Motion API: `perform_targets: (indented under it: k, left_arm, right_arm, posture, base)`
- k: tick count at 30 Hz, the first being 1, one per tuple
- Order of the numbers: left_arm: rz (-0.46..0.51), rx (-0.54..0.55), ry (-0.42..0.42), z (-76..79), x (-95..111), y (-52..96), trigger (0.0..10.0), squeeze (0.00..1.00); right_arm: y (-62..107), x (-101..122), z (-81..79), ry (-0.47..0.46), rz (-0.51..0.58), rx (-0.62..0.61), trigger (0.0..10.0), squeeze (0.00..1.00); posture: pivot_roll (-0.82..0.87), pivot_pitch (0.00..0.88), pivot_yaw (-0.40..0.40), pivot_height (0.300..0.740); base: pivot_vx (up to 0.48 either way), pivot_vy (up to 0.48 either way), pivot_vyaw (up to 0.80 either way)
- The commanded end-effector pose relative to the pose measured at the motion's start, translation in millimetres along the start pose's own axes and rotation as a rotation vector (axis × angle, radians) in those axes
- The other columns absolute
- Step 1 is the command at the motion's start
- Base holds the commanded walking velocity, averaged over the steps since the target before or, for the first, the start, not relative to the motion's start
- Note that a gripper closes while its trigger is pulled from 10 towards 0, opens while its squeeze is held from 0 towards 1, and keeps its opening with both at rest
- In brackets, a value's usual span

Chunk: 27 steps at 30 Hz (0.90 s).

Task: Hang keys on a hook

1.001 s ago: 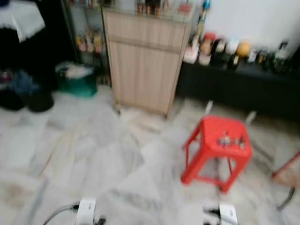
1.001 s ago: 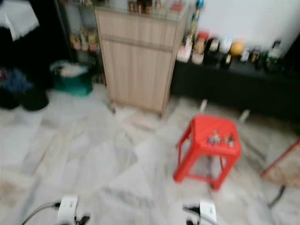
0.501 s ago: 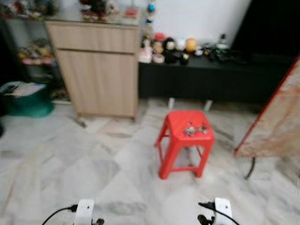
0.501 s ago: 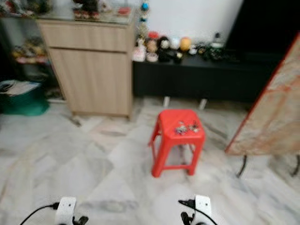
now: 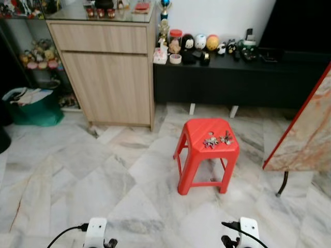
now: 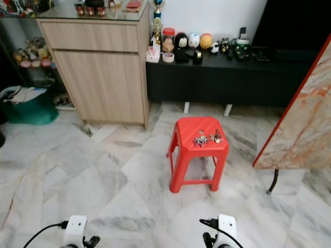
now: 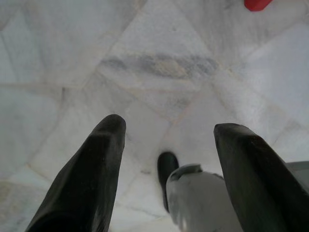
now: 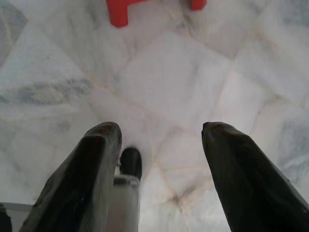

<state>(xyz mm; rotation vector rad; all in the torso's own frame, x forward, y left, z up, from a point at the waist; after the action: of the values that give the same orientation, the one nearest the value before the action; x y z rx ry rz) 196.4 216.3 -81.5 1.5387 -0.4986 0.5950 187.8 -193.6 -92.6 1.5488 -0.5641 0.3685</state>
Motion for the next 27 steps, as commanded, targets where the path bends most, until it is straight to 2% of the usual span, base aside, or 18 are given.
perform_targets:
  k: [1, 14, 27]
  left_arm:
    - [-0.03, 0.012, 0.007, -1.2, -7.2, 1.2, 10.0, 0.0]
    - [-0.046, 0.012, 0.012, -0.7, -11.2, 1.8, 10.0, 0.0]
    - [-0.041, 0.028, 0.051, -2.7, -10.2, 1.7, 10.0, 0.0]
  right_arm:
    - [-0.6, 4.2, -0.8, 0.0, 0.01, 0.002, 10.0, 0.0]
    - [-0.5, 3.8, 0.0, 0.006, 0.007, -0.001, 10.0, 0.0]
    - [-0.8, 5.6, -0.7, 0.019, 0.012, 0.004, 10.0, 0.0]
  posture:
    - [0.13, 0.0, -0.053, 0.74]
    - [0.12, 0.0, -0.051, 0.74]
    - [0.12, 0.0, -0.057, 0.74]
  base:
    - [0.0, -0.3, 0.0]
    - [0.0, -0.297, 0.0]
    - [0.0, 0.0, 0.0]
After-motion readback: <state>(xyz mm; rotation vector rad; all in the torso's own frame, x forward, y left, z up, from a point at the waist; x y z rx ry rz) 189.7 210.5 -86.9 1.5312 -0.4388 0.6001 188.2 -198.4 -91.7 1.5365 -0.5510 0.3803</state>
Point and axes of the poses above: a point about 5 cm out from each wrist's last joint towards the gripper, its own y axis pointing back from the gripper into the wrist, its own x axis along the axis of the wrist's last joint, z = x × y, the point moved 1 cm from there along -y, pointing out of the wrist towards the gripper, and after that the axes turned 5 degrees about y, right-handed, at the moved point
